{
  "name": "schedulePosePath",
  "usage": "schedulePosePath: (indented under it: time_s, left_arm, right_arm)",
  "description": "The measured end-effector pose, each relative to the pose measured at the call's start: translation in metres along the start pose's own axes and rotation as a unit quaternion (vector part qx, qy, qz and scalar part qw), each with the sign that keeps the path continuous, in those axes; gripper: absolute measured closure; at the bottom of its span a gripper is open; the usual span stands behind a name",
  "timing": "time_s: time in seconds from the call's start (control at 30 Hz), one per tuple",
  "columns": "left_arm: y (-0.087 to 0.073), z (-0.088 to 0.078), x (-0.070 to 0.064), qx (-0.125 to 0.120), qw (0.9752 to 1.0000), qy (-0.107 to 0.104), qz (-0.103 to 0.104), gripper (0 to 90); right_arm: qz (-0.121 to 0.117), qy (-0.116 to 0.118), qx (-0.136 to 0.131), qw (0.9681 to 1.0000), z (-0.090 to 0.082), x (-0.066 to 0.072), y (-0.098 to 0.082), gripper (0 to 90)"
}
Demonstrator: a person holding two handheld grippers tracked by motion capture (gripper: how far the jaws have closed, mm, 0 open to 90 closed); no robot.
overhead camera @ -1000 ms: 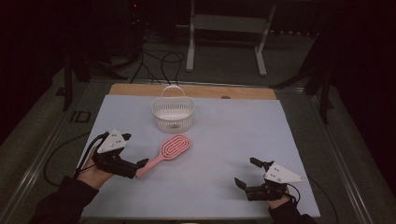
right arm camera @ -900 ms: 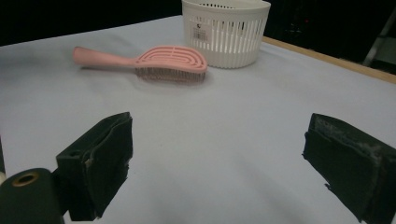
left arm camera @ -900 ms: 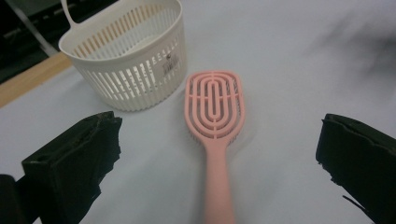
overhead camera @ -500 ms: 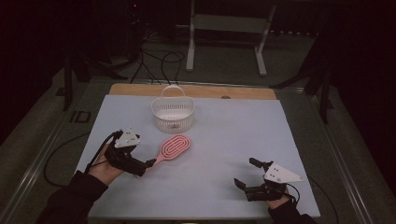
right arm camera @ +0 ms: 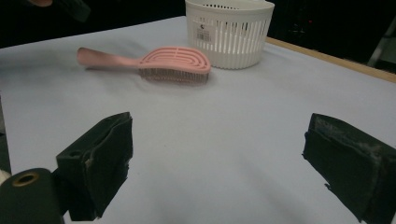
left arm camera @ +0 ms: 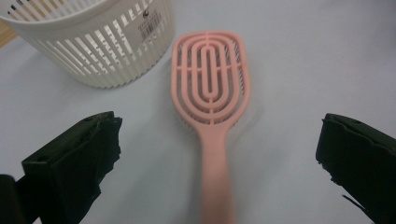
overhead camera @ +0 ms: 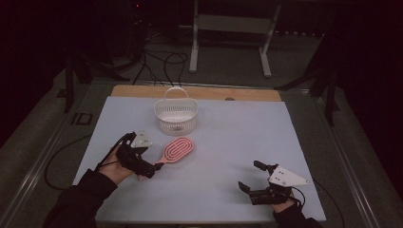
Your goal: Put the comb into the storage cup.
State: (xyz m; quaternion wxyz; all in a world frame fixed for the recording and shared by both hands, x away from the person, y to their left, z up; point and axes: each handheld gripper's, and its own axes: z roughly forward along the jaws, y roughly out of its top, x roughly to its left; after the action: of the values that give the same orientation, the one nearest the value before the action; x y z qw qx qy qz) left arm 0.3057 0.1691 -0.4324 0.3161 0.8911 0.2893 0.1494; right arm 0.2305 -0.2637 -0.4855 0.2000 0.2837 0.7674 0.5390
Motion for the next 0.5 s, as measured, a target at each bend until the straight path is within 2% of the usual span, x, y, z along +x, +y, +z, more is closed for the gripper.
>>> schedulePosePath:
  time_s: [0.27, 0.3, 0.5]
  left_arm:
    - [0.004, 0.013, 0.003, 0.046, 0.9987, -0.016, -0.012, 0.0]
    - [0.004, 0.013, 0.003, 0.046, 0.9987, -0.016, -0.012, 0.0]
    - [0.008, 0.024, 0.005, 0.077, 0.9966, -0.022, -0.018, 0.0]
  right_arm:
    - [0.003, 0.001, 0.000, 1.0000, 0.001, 0.000, 0.000, 8.2]
    - [0.003, 0.001, 0.000, 1.0000, 0.001, 0.000, 0.000, 8.2]
    - [0.002, 0.000, 0.000, 1.0000, 0.000, 0.000, 0.000, 8.2]
